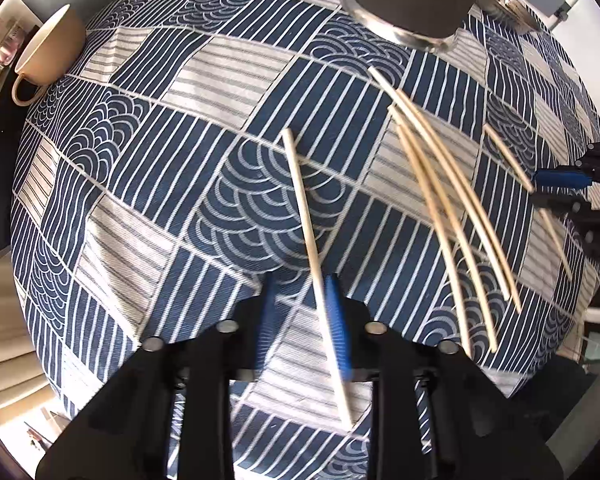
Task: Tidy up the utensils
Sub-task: 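Close the left tool and the right tool on one chopstick each, then lift both held chopsticks and carry them over the black holder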
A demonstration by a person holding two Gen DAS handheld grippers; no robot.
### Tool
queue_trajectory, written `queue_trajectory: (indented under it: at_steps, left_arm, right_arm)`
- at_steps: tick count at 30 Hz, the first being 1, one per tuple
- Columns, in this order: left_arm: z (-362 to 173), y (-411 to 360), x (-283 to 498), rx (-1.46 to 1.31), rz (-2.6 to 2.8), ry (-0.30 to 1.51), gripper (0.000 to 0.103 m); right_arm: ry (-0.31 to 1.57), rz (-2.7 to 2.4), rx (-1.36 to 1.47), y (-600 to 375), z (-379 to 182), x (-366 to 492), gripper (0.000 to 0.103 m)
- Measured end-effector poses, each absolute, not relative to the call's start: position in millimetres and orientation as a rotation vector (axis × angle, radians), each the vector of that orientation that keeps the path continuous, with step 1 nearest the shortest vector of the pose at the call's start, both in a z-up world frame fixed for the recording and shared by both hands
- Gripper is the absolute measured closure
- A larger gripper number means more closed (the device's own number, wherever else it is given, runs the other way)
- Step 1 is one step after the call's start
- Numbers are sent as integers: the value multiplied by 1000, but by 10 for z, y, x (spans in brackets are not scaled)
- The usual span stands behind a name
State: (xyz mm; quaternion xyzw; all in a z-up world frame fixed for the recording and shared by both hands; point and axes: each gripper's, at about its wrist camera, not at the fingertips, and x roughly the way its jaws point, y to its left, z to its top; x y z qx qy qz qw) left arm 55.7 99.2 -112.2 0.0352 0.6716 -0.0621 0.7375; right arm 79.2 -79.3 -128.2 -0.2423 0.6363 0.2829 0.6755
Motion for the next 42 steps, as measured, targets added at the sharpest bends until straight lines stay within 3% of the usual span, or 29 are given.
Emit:
queue_trajectory:
  at_steps: [4, 6, 12, 19, 30, 42]
  left_arm:
    - [-1123, 1074, 545, 98, -155, 1499, 87]
    - [-1124, 1075, 529, 98, -160, 1509, 97]
    - [-1140, 955, 416, 111, -119, 1529, 98]
    - [-1017, 1106, 260, 43, -62, 1524, 98]
    - [-281, 1118, 380, 88, 11, 1361, 98]
    - [493, 746, 982, 167, -25, 1195, 98]
  right_arm:
    - [1441, 662, -547, -893, -1291, 736, 96]
    - [1470, 673, -491, -973, -1294, 767, 98]
    - [1551, 700, -240, -1340, -1325, 791, 98]
    - [1487, 753, -153, -1445, -930, 762, 98]
    - [1315, 778, -347, -1231, -427, 939, 98]
    - [1089, 803, -193, -1144, 351, 1464, 98]
